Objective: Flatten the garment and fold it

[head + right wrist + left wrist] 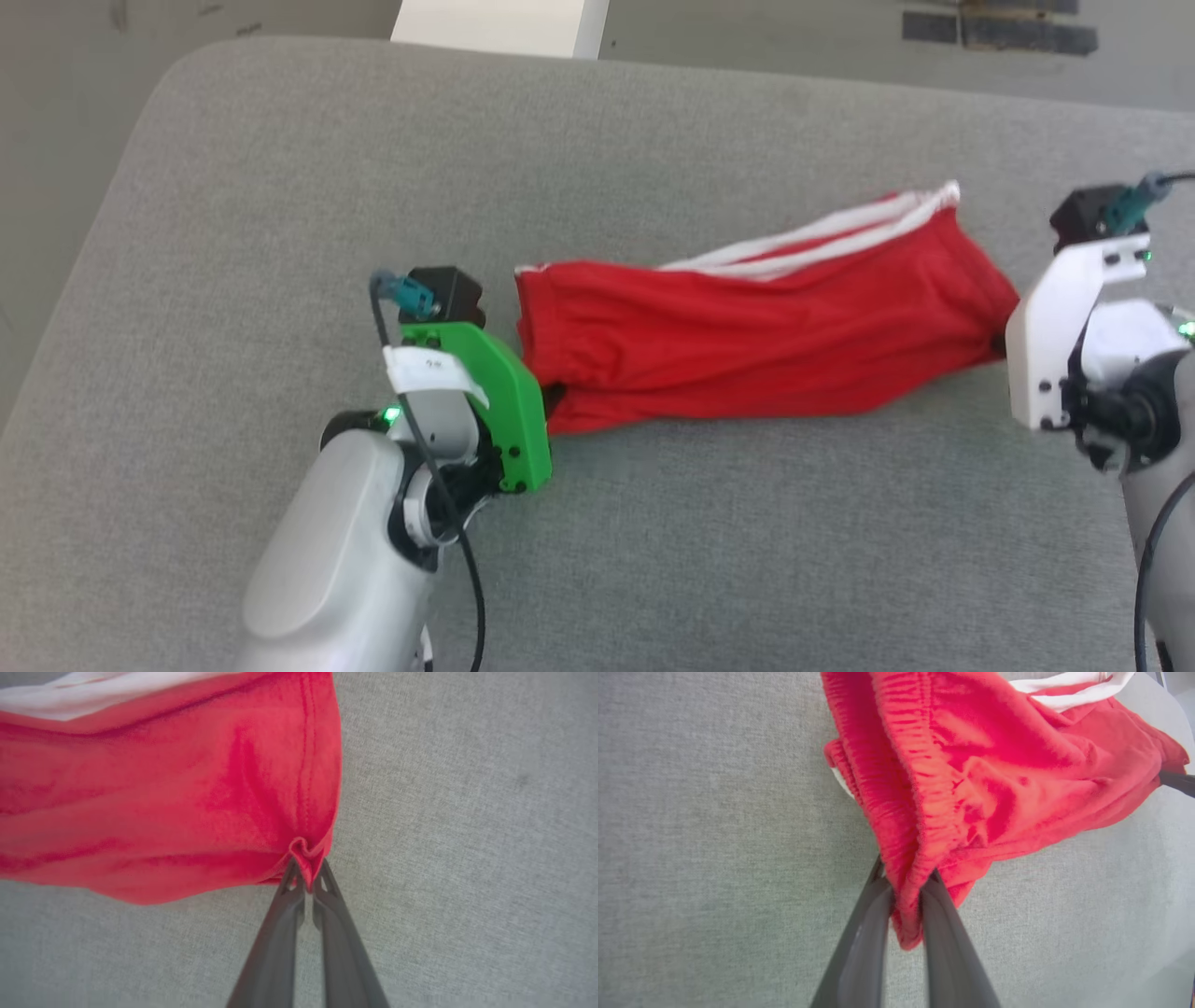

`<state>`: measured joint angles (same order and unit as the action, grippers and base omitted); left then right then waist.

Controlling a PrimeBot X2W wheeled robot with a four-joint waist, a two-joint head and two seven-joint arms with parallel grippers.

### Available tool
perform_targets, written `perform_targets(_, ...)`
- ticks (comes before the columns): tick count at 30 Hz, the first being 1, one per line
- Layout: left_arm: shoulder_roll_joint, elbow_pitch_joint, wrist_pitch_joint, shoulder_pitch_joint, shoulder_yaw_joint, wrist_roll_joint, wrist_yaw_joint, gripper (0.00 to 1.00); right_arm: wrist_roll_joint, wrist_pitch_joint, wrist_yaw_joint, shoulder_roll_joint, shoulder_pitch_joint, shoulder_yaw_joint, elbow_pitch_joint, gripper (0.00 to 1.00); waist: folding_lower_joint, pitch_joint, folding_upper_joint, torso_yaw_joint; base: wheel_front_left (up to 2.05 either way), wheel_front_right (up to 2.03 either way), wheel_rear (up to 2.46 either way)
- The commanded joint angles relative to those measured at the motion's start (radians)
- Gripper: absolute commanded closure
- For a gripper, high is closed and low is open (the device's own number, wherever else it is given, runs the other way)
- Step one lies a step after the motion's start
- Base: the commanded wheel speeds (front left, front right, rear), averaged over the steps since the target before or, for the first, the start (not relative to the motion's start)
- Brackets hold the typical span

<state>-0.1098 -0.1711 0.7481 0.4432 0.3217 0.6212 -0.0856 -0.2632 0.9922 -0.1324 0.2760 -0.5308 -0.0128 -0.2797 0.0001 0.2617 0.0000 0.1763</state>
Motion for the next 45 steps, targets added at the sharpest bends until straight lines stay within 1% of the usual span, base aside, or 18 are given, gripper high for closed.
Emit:
perform_targets(1, -0.016, 0.011, 0.006, -0.024, -0.008, 0.015, -0.010, 1.00, -0.012, 0.008, 0.002, 0.007, 0.035, -0.007, 0.013, 1.00, -0.0001, -0.044, 0.0000, -0.027, 0.00, 0.00, 0.00)
perform_targets(7, -0.046, 0.051, 0.041, -0.107, -0.005, 0.024, -0.027, 1.00, -0.054, 0.027, 0.002, 0.000, 0.164, -0.026, 0.093, 1.00, -0.0001, -0.085, 0.0000, -0.053, 0.00, 0.00, 0.00)
perform_targets(13, -0.069, 0.063, 0.057, -0.188, -0.015, 0.033, -0.056, 1.00, -0.086, 0.039, 0.002, -0.034, 0.307, -0.064, 0.185, 1.00, -0.0001, -0.105, 0.0000, -0.076, 0.00, 0.00, 0.00)
perform_targets(20, -0.085, 0.050, 0.058, -0.266, -0.032, 0.040, -0.090, 1.00, -0.092, 0.044, 0.002, -0.078, 0.456, -0.094, 0.279, 1.00, -0.0001, -0.117, 0.0000, -0.095, 0.00, 0.00, 0.00)
perform_targets(25, -0.089, 0.023, 0.060, -0.297, -0.038, 0.047, -0.106, 1.00, -0.092, 0.050, 0.002, -0.118, 0.527, -0.094, 0.296, 1.00, -0.0001, -0.114, 0.0000, -0.099, 0.00, 0.00, 0.00)
perform_targets(29, -0.083, 0.008, 0.063, -0.308, -0.043, 0.063, -0.108, 1.00, -0.085, 0.035, 0.002, -0.144, 0.552, -0.092, 0.288, 1.00, -0.0001, -0.115, 0.0000, -0.101, 0.00, 0.00, 0.00)
perform_targets(30, -0.084, 0.007, 0.061, -0.308, -0.044, 0.064, -0.106, 0.93, -0.082, 0.027, 0.002, -0.149, 0.553, -0.093, 0.286, 1.00, -0.0001, -0.116, 0.0000, -0.101, 0.00, 0.00, 0.00)
perform_targets(31, -0.084, 0.006, 0.062, -0.310, -0.043, 0.066, -0.105, 0.62, -0.079, 0.020, 0.002, -0.152, 0.554, -0.094, 0.285, 1.00, -0.0001, -0.117, 0.0000, -0.101, 0.00, 0.00, 0.00)
perform_targets(32, -0.086, 0.006, 0.064, -0.310, -0.042, 0.066, -0.104, 0.01, -0.073, 0.005, 0.002, -0.155, 0.551, -0.099, 0.285, 1.00, -0.0001, -0.118, 0.0000, -0.100, 0.00, 0.00, 0.00)
perform_targets(33, -0.088, 0.007, 0.066, -0.309, -0.042, 0.067, -0.104, 0.00, -0.069, -0.006, 0.002, -0.158, 0.550, -0.101, 0.283, 0.82, -0.0001, -0.120, 0.0000, -0.099, 0.00, 0.00, 0.00)
perform_targets(34, -0.089, 0.009, 0.070, -0.309, -0.043, 0.069, -0.106, 0.00, -0.067, -0.011, 0.002, -0.160, 0.549, -0.101, 0.280, 0.33, -0.0001, -0.123, 0.0000, -0.099, 0.00, 0.00, 0.00)
perform_targets(35, -0.092, 0.013, 0.070, -0.308, -0.043, 0.068, -0.106, 0.00, -0.067, -0.019, 0.002, -0.161, 0.546, -0.102, 0.280, 0.00, -0.0001, -0.126, 0.0000, -0.099, 0.00, 0.00, 0.00)
perform_targets(40, -0.108, 0.042, 0.095, -0.313, -0.049, 0.078, -0.112, 0.00, -0.084, -0.024, 0.002, -0.164, 0.546, -0.115, 0.283, 0.00, -0.0001, -0.159, 0.0000, -0.099, 0.00, 0.00, 0.00)
perform_targets(45, -0.123, 0.106, 0.103, -0.333, -0.085, 0.102, -0.131, 0.00, -0.118, -0.008, 0.002, -0.164, 0.561, -0.158, 0.324, 0.00, -0.0001, -0.194, 0.0000, -0.104, 0.00, 0.00, 0.00)
